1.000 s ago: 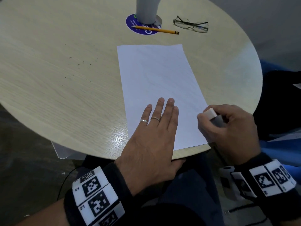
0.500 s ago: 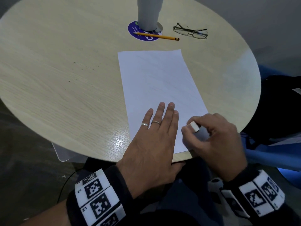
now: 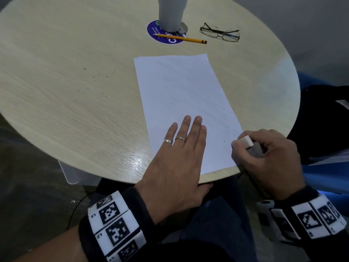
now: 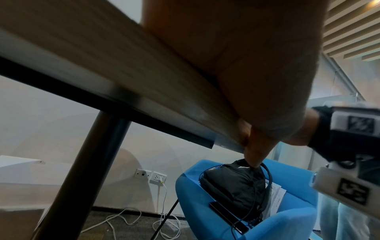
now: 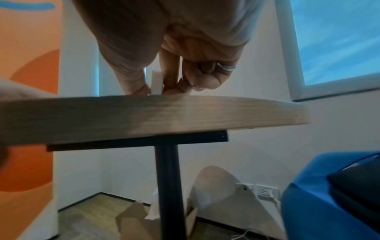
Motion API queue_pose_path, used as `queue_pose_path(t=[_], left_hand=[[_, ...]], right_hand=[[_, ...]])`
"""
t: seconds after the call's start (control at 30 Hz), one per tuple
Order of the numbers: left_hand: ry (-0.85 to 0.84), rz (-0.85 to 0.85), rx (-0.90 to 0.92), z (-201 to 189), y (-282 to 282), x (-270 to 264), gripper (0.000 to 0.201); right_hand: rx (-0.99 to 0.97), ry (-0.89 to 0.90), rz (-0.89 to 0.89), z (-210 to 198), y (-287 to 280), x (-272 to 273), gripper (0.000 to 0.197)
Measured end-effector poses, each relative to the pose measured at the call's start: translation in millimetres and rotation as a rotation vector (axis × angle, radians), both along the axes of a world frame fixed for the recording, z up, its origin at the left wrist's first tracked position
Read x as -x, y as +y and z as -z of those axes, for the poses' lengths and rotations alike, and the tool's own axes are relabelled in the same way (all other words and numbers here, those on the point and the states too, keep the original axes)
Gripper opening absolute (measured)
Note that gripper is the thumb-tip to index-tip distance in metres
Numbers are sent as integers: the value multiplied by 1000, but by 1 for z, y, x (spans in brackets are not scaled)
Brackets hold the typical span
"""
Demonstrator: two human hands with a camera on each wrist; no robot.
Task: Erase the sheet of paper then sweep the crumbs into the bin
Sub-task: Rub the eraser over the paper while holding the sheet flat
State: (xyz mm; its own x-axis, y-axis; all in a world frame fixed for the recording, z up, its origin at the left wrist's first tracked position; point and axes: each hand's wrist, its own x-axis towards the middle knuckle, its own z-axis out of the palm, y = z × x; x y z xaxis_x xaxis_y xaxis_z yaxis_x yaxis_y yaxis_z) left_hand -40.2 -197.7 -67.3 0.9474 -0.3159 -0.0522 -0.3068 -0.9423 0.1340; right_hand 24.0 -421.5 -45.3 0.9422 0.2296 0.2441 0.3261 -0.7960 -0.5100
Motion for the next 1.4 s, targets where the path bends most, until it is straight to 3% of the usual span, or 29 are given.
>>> queue_pose_path(t=[0.1, 0.27, 0.4, 0.57, 0.7, 0.97, 1.1, 1.23, 1.4], left_hand=[[3, -2, 11, -1, 0, 0, 110], [4, -1, 6, 0, 0, 0, 112], [1, -6, 14, -1, 0, 0, 111], [12, -2, -1, 0, -1, 0, 112], [40, -6, -19, -2, -1, -2, 117], [62, -112, -4, -11, -4, -2, 125], [35, -125, -2, -5, 0, -1, 128], [29, -53, 6, -5, 8, -5, 123], [18, -65, -6, -10, 9, -6, 119]], right_hand=[[23, 11, -112, -1, 21, 18, 15], [-9, 6, 20, -2, -7, -2, 20], [37, 4, -69, -2, 8, 15, 15], [-34, 51, 16, 1, -17, -4, 19], [-194, 21, 15, 3, -17, -10, 6], [-107, -35, -11, 4, -3, 9, 7], [-132, -31, -3, 5, 0, 8, 13], [-254, 84, 32, -3, -1, -4, 13], [-112, 108, -58, 6, 4, -1, 28]])
